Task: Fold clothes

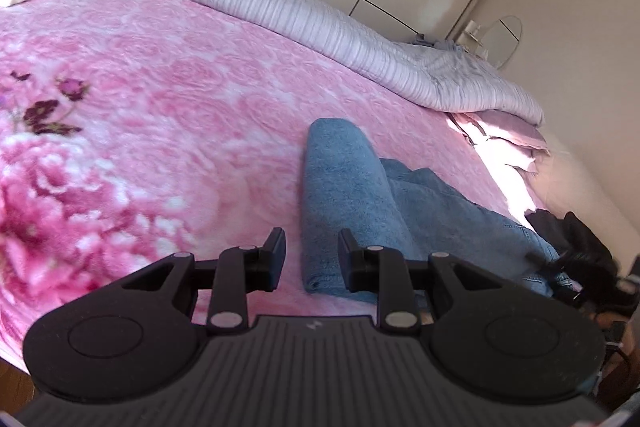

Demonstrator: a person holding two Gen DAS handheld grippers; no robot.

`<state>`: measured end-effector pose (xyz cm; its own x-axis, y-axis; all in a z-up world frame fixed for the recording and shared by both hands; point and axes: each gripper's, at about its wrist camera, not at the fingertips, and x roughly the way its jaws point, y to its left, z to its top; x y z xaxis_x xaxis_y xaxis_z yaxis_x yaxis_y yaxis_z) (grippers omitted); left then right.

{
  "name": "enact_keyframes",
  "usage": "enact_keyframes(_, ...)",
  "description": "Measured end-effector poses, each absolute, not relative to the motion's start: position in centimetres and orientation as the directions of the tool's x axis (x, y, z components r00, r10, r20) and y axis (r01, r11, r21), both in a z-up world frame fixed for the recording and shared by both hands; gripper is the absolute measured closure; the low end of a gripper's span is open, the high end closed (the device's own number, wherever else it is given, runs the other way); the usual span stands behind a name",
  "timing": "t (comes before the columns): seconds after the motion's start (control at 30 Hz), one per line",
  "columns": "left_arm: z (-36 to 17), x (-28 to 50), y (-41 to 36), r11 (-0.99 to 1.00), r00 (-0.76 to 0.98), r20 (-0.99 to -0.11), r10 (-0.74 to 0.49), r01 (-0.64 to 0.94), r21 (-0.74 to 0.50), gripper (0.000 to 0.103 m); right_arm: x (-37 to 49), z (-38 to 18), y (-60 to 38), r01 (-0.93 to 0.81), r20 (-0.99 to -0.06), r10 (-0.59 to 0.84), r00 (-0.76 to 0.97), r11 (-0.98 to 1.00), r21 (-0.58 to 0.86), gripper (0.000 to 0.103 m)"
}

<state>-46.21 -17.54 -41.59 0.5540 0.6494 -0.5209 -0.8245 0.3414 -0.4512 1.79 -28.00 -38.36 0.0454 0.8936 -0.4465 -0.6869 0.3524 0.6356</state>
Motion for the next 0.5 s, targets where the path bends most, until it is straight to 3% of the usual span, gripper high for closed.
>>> enact_keyframes(0.13,-41.4,-44.5,-17.1,0.36,0.565,-0.525,0.636,-0.819,-0.446,0.08,0.5,-35.8,-31.1,-0.808,-0.322,0.935,0.149,0.303,0.506,0.093)
enact_keyframes(0.23,-41.6,-42.7,-16.9,0.368,0.568,-0.537,0.624,-0.819,-0.44,0.08,1.3,-38.4,-31.5,-0.8,-0.44,0.868,0.23,0.426,0.422,0.093)
enact_keyframes(0.3,-41.6,-41.5,-16.9,0.381,0.581,-0.535,0.614,-0.811,-0.443,0.08,4.5,-41.5,-31.9,-0.697,-0.554,0.807,0.207,0.519,0.495,0.093)
enact_keyframes(0.37,-41.7,-40.5,-16.9,0.39,0.589,-0.543,0.599,-0.806,-0.445,0.08,6.6,-43.1,-33.5,-0.597,-0.539,0.829,0.148,0.509,0.62,0.093)
enact_keyframes(0.5,-41.5,-38.7,-16.9,0.412,0.601,-0.547,0.583,-0.799,-0.438,0.08,6.2,-40.9,-33.0,-0.668,-0.515,0.84,0.169,0.482,0.566,0.093)
